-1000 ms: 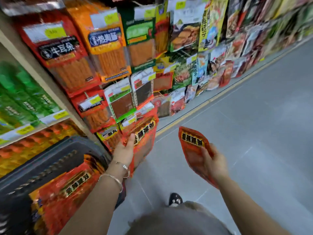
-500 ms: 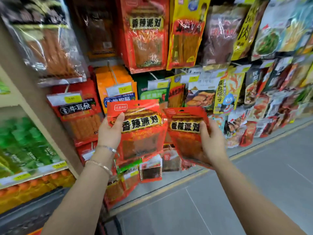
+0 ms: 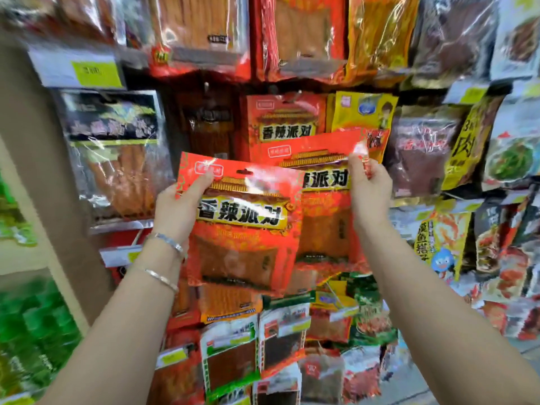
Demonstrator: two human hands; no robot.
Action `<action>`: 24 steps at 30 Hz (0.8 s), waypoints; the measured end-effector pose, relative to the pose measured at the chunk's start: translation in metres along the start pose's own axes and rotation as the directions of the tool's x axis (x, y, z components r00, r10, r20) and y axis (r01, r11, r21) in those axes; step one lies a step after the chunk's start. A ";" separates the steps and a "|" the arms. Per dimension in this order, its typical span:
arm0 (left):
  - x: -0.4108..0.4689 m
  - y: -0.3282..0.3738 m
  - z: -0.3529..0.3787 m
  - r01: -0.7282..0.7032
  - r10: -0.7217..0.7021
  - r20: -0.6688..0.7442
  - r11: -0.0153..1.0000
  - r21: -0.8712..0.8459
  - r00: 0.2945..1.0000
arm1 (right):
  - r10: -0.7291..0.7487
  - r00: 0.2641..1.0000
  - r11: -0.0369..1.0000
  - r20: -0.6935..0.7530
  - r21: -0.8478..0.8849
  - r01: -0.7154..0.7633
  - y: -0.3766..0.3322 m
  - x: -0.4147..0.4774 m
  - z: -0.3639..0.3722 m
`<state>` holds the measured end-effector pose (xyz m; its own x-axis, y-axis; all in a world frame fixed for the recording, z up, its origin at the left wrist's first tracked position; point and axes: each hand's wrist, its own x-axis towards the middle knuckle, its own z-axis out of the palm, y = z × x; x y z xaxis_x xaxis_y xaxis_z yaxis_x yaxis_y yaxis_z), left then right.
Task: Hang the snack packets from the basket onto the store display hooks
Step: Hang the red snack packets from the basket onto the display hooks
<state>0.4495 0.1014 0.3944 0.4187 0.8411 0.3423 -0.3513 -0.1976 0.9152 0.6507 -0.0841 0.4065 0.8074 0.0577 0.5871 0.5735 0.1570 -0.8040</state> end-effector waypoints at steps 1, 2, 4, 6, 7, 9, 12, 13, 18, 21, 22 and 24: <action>0.003 0.001 0.004 0.007 -0.007 -0.001 1.000 -0.014 1.000 | 0.010 1.000 1.000 0.001 0.022 -0.010 -0.001 0.011 0.006; 0.005 0.002 0.008 0.020 -0.020 0.002 0.999 -0.025 1.000 | 0.029 1.000 0.998 0.000 0.050 -0.029 -0.003 0.022 0.012; 0.010 0.002 0.015 0.028 -0.028 0.003 0.999 -0.031 1.000 | 0.020 1.000 0.992 -0.009 0.123 -0.019 -0.005 0.042 0.021; 0.013 0.003 0.023 0.018 -0.018 -0.021 0.999 -0.030 1.000 | 0.033 0.999 0.986 -0.011 0.164 -0.031 -0.008 0.060 0.029; 0.015 0.003 0.027 0.015 -0.016 -0.031 0.999 -0.028 0.999 | 0.050 0.999 0.981 -0.005 0.187 -0.048 -0.009 0.068 0.034; 0.019 0.004 0.035 0.012 -0.013 -0.048 1.000 -0.025 0.999 | 0.057 0.998 0.972 0.016 0.228 -0.059 -0.010 0.081 0.041; 0.023 0.006 0.044 -0.010 0.008 -0.078 1.000 -0.025 0.997 | 0.078 0.996 0.954 0.052 0.287 -0.090 -0.015 0.096 0.050; 0.024 0.007 0.047 -0.015 0.013 -0.078 1.000 -0.027 0.997 | 0.093 0.994 0.946 0.060 0.306 -0.107 -0.017 0.099 0.052; 0.028 0.006 0.055 -0.004 0.004 -0.074 1.000 0.002 0.997 | 0.059 0.994 0.963 0.089 0.257 -0.080 -0.006 0.112 0.061; 0.029 0.003 0.057 0.000 0.002 -0.092 1.000 0.020 0.996 | 0.057 0.993 0.966 0.103 0.244 -0.081 -0.003 0.114 0.064; 0.030 0.002 0.058 0.000 0.003 -0.099 0.999 0.035 0.995 | 0.057 0.993 0.969 0.106 0.234 -0.080 -0.003 0.115 0.065; 0.029 0.002 0.059 0.002 0.005 -0.114 0.998 0.062 0.994 | 0.046 0.993 0.980 0.113 0.186 -0.066 -0.003 0.117 0.068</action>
<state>0.5107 0.0961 0.4189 0.3191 0.8920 0.3202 -0.2978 -0.2264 0.9274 0.7342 -0.0106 0.4840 0.8119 0.1756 0.5567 0.4831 0.3332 -0.8097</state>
